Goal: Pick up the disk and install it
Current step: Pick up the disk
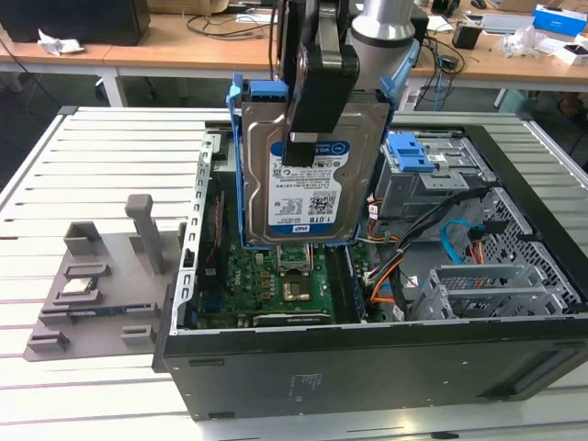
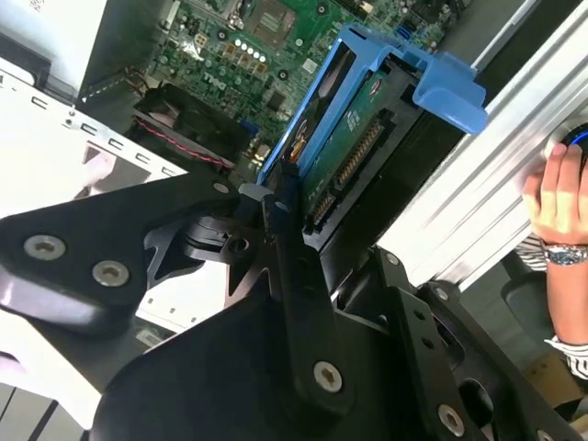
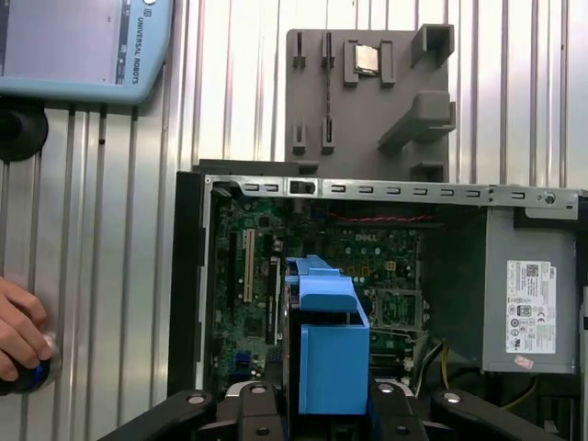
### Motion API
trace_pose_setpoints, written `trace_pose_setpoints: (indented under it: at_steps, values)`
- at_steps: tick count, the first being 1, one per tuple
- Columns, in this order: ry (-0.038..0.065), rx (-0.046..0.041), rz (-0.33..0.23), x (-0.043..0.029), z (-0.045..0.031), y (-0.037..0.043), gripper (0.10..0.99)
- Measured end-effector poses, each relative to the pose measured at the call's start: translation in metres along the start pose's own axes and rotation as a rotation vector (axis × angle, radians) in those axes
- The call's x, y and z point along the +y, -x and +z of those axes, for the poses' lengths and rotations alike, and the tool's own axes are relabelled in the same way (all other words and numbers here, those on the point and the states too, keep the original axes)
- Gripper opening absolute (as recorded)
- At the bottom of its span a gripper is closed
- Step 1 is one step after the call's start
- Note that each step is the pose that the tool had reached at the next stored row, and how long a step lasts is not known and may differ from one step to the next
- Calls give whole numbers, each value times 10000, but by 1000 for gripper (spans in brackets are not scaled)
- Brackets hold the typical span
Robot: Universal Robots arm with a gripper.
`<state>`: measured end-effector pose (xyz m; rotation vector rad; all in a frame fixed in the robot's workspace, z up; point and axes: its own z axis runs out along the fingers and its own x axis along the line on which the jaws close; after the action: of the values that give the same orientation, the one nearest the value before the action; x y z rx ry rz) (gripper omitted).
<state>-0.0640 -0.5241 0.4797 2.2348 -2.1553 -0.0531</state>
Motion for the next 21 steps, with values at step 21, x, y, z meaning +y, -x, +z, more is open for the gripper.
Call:
trace_pose_setpoints:
  at_steps: [21]
  values:
    - [2, 2, 1, -248, 12, -189, 365]
